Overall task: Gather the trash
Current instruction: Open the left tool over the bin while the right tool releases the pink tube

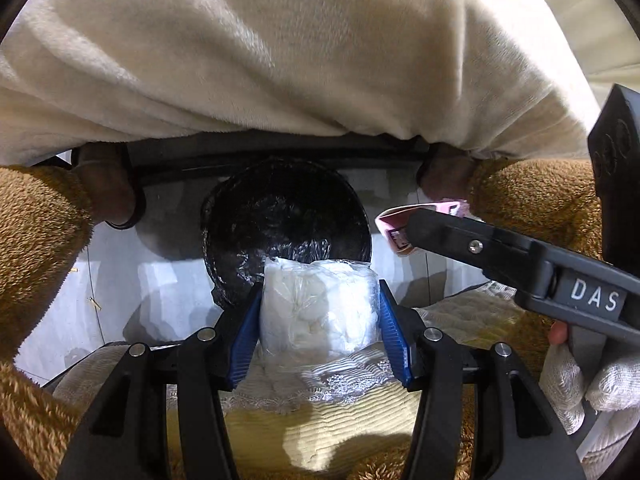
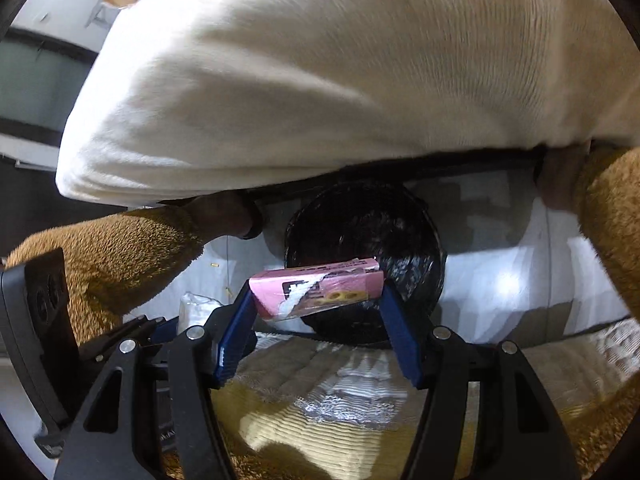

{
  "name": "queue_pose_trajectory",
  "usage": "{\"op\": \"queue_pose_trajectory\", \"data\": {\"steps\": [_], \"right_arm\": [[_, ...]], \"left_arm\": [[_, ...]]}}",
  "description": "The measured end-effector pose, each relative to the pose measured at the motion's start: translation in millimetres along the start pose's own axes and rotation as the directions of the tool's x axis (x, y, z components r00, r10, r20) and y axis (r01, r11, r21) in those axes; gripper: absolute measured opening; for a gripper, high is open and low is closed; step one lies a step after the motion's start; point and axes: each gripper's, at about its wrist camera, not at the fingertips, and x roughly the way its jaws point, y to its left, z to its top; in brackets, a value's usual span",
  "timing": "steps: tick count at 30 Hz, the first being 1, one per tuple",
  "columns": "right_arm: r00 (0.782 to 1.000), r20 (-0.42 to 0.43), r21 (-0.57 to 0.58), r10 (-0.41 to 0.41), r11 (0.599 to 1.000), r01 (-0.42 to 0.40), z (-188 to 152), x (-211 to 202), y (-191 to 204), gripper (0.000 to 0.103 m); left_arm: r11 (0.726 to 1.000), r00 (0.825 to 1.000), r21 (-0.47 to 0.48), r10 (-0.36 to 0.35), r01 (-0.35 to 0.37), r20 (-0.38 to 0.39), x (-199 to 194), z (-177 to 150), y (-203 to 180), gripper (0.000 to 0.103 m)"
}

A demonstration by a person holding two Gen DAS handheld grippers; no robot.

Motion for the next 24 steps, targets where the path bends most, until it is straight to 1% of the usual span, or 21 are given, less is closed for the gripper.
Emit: {"op": "queue_pose_trajectory", "data": {"steps": [3, 6, 8, 9, 10, 13, 19, 24], "right_arm": [[1.000, -0.011, 0.009, 0.007, 1.000, -0.007, 2.8, 3.6, -0.1, 0.062], [1.000, -0.010, 0.022, 0.022, 1.000, -0.022, 4.3, 2.4, -2.4, 0.063], [0.999, -0.010, 0.041, 0.049, 0.998, -0.049, 4.9, 1.8, -4.8, 0.071], [0.999, -0.003, 0.047, 0.048, 0.998, -0.048, 5.2, 0.3, -6.1, 0.076], [0.999, 0.005, 0.054, 0.043, 0.998, -0.043, 5.6, -0.8, -7.6, 0.077], [0.999, 0.007, 0.076, 0.048, 0.996, -0.048, 5.6, -1.0, -10.1, 0.078], [0.999, 0.013, 0.063, 0.046, 0.997, -0.047, 4.9, -1.9, -6.6, 0.078], [0.998, 0.033, 0.048, 0.054, 0.997, -0.056, 2.1, -9.7, -3.4, 0.078]], "left_arm": [[1.000, 1.000, -0.007, 0.012, -0.012, -0.014, 4.6, 1.5, 0.7, 0.053], [1.000, 1.000, -0.008, 0.024, -0.024, -0.008, 3.6, 1.4, -0.2, 0.054], [1.000, 1.000, 0.004, 0.019, -0.019, -0.014, 3.8, 0.5, -1.7, 0.060], [1.000, 0.999, 0.003, 0.031, -0.031, -0.007, 2.4, 0.1, -2.1, 0.069], [0.999, 0.999, -0.004, 0.046, -0.046, 0.000, 0.8, 0.3, -1.2, 0.073], [1.000, 1.000, -0.013, 0.028, -0.027, 0.013, -2.4, 0.4, 0.3, 0.073], [1.000, 0.999, -0.003, 0.031, -0.031, 0.041, -7.4, 0.6, -1.4, 0.073], [0.999, 0.996, 0.009, 0.031, -0.032, 0.081, -15.2, -0.6, -5.0, 0.073]]}}
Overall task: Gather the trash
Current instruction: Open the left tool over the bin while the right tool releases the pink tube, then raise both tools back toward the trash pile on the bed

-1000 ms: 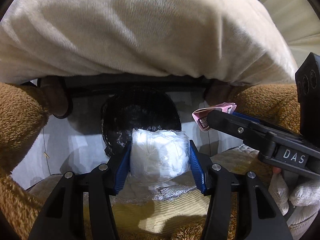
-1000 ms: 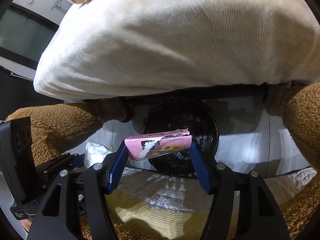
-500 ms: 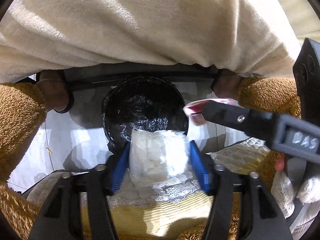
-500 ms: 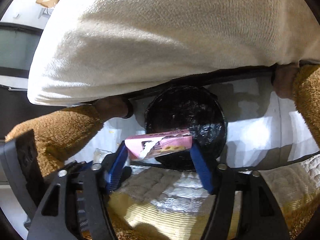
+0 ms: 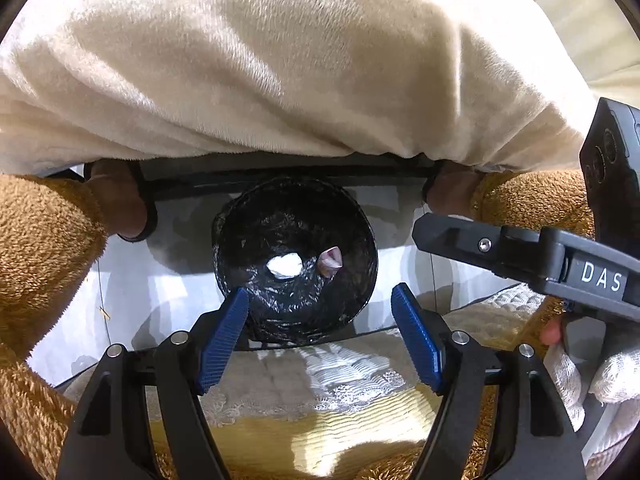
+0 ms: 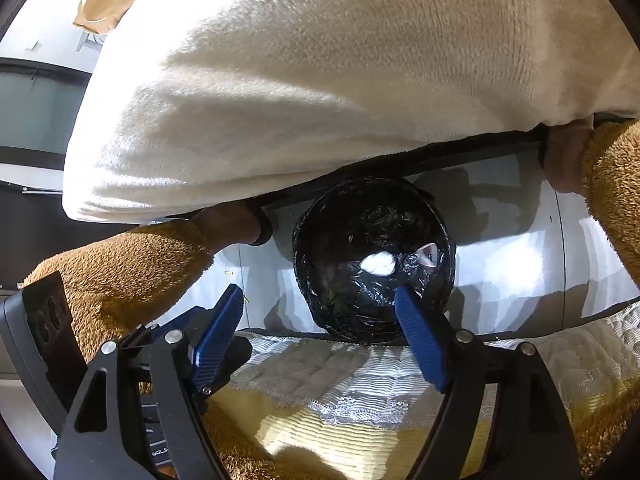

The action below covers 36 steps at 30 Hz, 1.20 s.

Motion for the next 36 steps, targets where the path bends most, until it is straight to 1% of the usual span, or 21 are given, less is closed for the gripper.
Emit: {"op": "queue_pose_trajectory", "data": {"steps": [4, 7, 10, 14, 15, 17, 18, 19, 20, 22, 24, 26, 28, 30, 33, 35, 36], "right_arm": [[0.999, 0.032, -0.032, 0.021, 0.999, -0.020, -4.9, -10.6, 6.4, 0.078], [0.997, 0.074, -0.082, 0.035, 0.996, -0.029, -9.5, -23.2, 13.8, 0.078], [0.988, 0.138, -0.137, 0.071, 0.989, -0.052, -12.0, -39.8, 22.2, 0.078], [0.963, 0.233, -0.226, 0.136, 0.971, -0.082, -13.2, -67.2, 33.9, 0.078], [0.957, 0.251, -0.246, 0.146, 0.966, -0.083, -12.4, -73.2, 36.9, 0.078], [0.946, 0.287, -0.279, 0.154, 0.958, -0.072, -8.2, -85.1, 41.6, 0.078], [0.938, 0.308, -0.296, 0.159, 0.953, -0.065, -4.9, -91.9, 43.6, 0.078], [0.931, 0.324, -0.311, 0.165, 0.949, -0.060, -1.4, -98.1, 45.1, 0.078], [0.925, 0.340, -0.325, 0.170, 0.944, -0.054, 3.4, -104.5, 46.7, 0.078], [0.913, 0.369, -0.352, 0.175, 0.935, -0.037, 13.2, -119.3, 50.1, 0.078], [0.901, 0.394, -0.379, 0.182, 0.925, -0.021, 25.0, -131.6, 51.9, 0.078], [0.892, 0.415, -0.410, 0.180, 0.912, 0.007, 37.5, -142.5, 56.3, 0.078], [0.883, 0.435, -0.438, 0.174, 0.898, 0.038, 54.2, -153.0, 59.0, 0.078], [0.877, 0.449, -0.464, 0.172, 0.883, 0.064, 70.9, -157.5, 63.7, 0.078], [0.873, 0.457, -0.502, 0.172, 0.860, 0.094, 94.2, -159.9, 67.0, 0.080], [0.873, 0.458, -0.517, 0.168, 0.849, 0.107, 108.3, -157.7, 70.1, 0.080], [0.875, 0.454, -0.526, 0.166, 0.843, 0.113, 115.3, -156.4, 72.5, 0.084]], "left_arm": [[1.000, 0.999, 0.012, -0.003, 0.002, 0.052, -12.2, -1.6, -1.3, 0.073], [0.999, 0.991, 0.032, -0.043, 0.039, 0.130, -29.7, -3.7, -1.7, 0.073], [0.997, 0.975, 0.054, -0.069, 0.059, 0.210, -49.2, -6.4, -1.3, 0.073], [0.994, 0.951, 0.087, -0.094, 0.071, 0.294, -72.4, -6.4, -1.9, 0.073], [0.993, 0.945, 0.096, -0.094, 0.067, 0.312, -77.5, -5.7, -1.2, 0.073], [0.994, 0.926, 0.103, -0.074, 0.038, 0.370, -90.3, -2.5, 0.1, 0.073], [0.994, 0.917, 0.106, -0.071, 0.032, 0.392, -96.1, -0.1, 0.6, 0.074], [0.993, 0.910, 0.110, -0.076, 0.033, 0.407, -101.5, 2.3, 1.3, 0.078], [0.993, 0.903, 0.114, -0.080, 0.034, 0.421, -106.7, 4.6, 1.2, 0.080], [0.992, 0.892, 0.127, -0.081, 0.026, 0.445, -117.0, 12.8, 3.8, 0.081], [0.989, 0.883, 0.150, -0.081, 0.012, 0.462, -126.6, 21.8, 4.6, 0.081], [0.984, 0.871, 0.175, -0.074, -0.013, 0.485, -138.0, 34.7, 7.4, 0.084], [0.980, 0.859, 0.199, -0.077, -0.029, 0.506, -148.2, 46.5, 10.2, 0.096], [0.974, 0.846, 0.222, -0.089, -0.035, 0.526, -156.4, 59.6, 12.1, 0.097], [0.965, 0.818, 0.259, -0.120, -0.037, 0.562, -166.5, 76.3, 15.4, 0.097], [0.960, 0.815, 0.275, -0.126, -0.043, 0.565, -168.1, 89.8, 15.7, 0.097], [0.957, 0.814, 0.288, -0.130, -0.047, 0.565, -168.9, 95.3, 16.4, 0.097]]}}
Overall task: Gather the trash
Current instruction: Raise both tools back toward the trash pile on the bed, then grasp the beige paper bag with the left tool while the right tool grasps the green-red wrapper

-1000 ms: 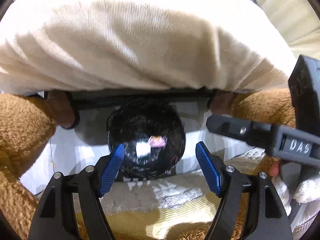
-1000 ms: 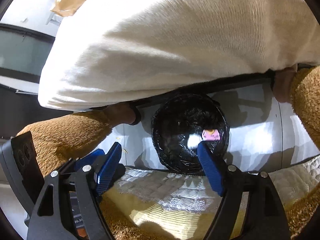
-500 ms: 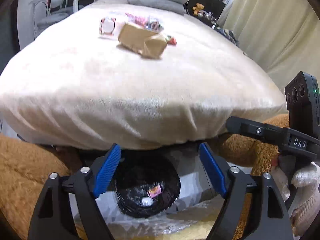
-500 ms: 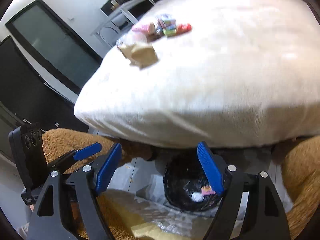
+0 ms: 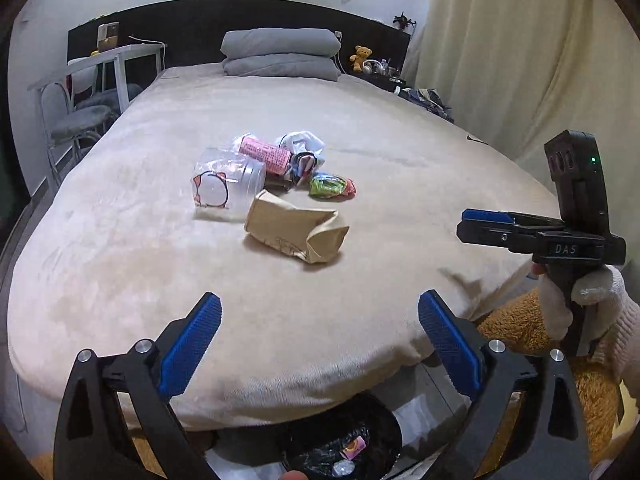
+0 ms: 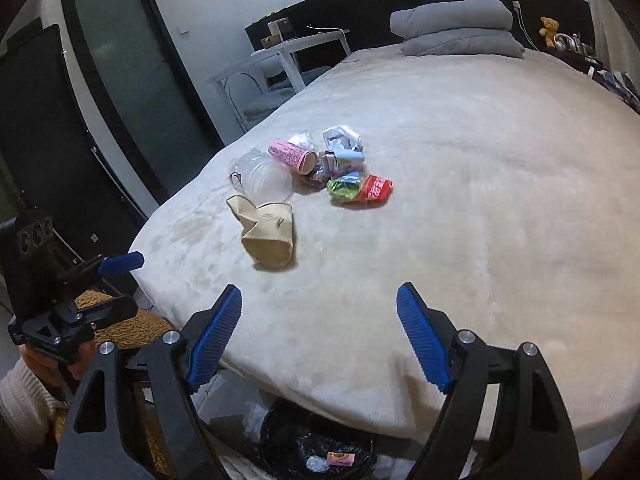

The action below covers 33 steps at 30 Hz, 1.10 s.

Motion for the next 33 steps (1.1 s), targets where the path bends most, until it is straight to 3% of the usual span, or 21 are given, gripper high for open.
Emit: {"op": "queue_pose_trajectory", "data": {"steps": [1, 7, 17, 33], "right_arm": [[1.000, 0.001, -0.011, 0.004, 1.000, -0.004, 5.8, 4.5, -1.8, 0.094], [1.000, -0.021, -0.114, -0.005, 0.994, 0.003, 33.0, 38.1, -4.1, 0.098], [0.997, -0.070, -0.220, -0.039, 0.975, 0.023, 67.3, 95.3, -21.2, 0.098], [0.990, -0.134, -0.301, -0.032, 0.953, -0.010, 90.2, 158.7, -29.3, 0.098]], "left_arm": [[1.000, 1.000, 0.014, 0.002, -0.002, 0.002, 3.4, 4.8, 1.9, 0.097], [0.996, 1.000, 0.088, -0.007, 0.009, -0.029, 33.6, 26.6, 9.9, 0.097], [0.980, 0.993, 0.199, 0.017, 0.006, -0.118, 88.4, 46.4, 17.0, 0.097], [0.963, 0.971, 0.247, -0.050, 0.109, -0.233, 136.2, 56.5, 17.3, 0.097]]}}
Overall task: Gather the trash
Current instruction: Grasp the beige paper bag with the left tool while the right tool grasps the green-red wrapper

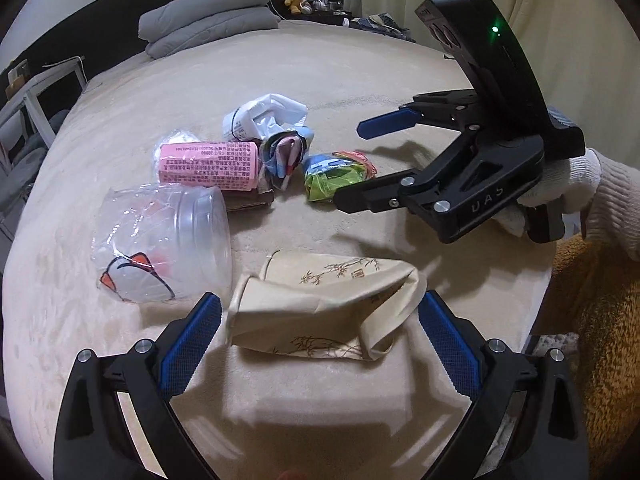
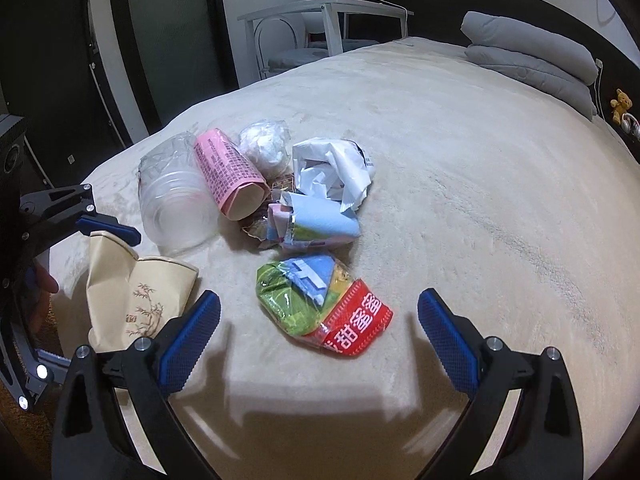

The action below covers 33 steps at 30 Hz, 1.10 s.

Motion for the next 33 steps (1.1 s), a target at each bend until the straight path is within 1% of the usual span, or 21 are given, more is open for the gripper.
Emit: {"op": "queue_pose_trajectory", "data": {"steps": [4, 5, 6, 7, 8, 9, 10, 11, 12, 13, 20, 25, 27, 33], "right_arm": [[1.000, -0.010, -0.018, 0.010, 1.000, -0.010, 6.0, 9.7, -0.2, 0.098], [1.000, -0.012, -0.022, 0.014, 1.000, -0.014, 7.0, 11.2, -0.1, 0.098], [1.000, -0.015, -0.026, 0.016, 1.000, -0.017, 6.7, 12.2, 0.0, 0.098], [1.000, -0.018, -0.029, 0.019, 0.999, -0.020, 7.1, 12.9, 0.3, 0.098], [0.999, -0.023, -0.032, 0.025, 0.999, -0.025, 7.5, 14.0, 0.7, 0.097], [0.999, -0.028, -0.037, 0.022, 0.999, -0.023, 7.5, 15.5, 1.0, 0.094], [0.999, -0.034, -0.040, 0.015, 0.999, -0.017, 7.9, 17.3, 3.2, 0.088], [0.999, -0.042, -0.044, 0.010, 0.999, -0.012, 7.9, 18.5, 3.6, 0.084], [0.999, -0.047, -0.047, 0.003, 0.999, -0.005, 6.1, 19.0, 3.7, 0.073], [0.999, -0.049, -0.049, -0.007, 0.999, 0.004, 5.4, 19.1, 3.9, 0.069], [0.999, -0.037, -0.026, -0.015, 1.000, 0.014, 3.9, 9.1, 6.1, 0.065], [0.999, -0.039, -0.019, -0.019, 1.000, 0.018, -3.6, -1.4, 14.1, 0.064], [0.999, -0.043, -0.015, -0.032, 0.999, 0.032, -8.6, -6.5, 17.1, 0.060], [0.998, -0.033, 0.012, -0.054, 0.998, 0.054, -19.4, -23.1, 24.6, 0.059]], "left_arm": [[1.000, 1.000, -0.011, 0.015, -0.015, -0.007, 1.3, 0.8, 1.8, 0.096], [1.000, 1.000, -0.014, 0.009, -0.009, -0.011, 1.6, 0.4, 2.4, 0.094], [1.000, 1.000, -0.012, 0.002, -0.003, -0.020, 2.5, -0.3, 1.9, 0.086], [1.000, 1.000, -0.008, -0.002, 0.002, -0.029, 4.3, 0.6, 1.3, 0.083], [1.000, 1.000, -0.003, 0.003, -0.003, -0.031, 3.8, -0.4, -1.6, 0.083], [1.000, 0.999, -0.001, 0.006, -0.006, -0.032, 3.5, -1.0, -2.4, 0.081], [1.000, 0.999, -0.002, 0.007, -0.007, -0.033, 3.1, -1.3, -3.0, 0.076], [1.000, 0.999, -0.003, 0.003, -0.004, -0.033, 2.3, -1.4, -3.5, 0.071], [1.000, 0.999, -0.003, 0.000, 0.000, -0.033, 1.0, -1.7, -4.6, 0.066], [1.000, 1.000, -0.003, 0.003, -0.003, -0.029, -0.7, -1.8, -5.4, 0.066], [1.000, 1.000, 0.011, 0.010, -0.010, -0.006, -8.7, -1.9, -10.1, 0.062], [1.000, 0.999, -0.009, 0.021, -0.021, 0.028, -21.5, -4.5, -15.2, 0.062], [1.000, 0.999, -0.014, 0.025, -0.025, 0.039, -25.3, -6.7, -15.5, 0.061], [0.998, 0.997, -0.042, 0.042, -0.039, 0.071, -38.2, -12.9, -13.1, 0.061]]}}
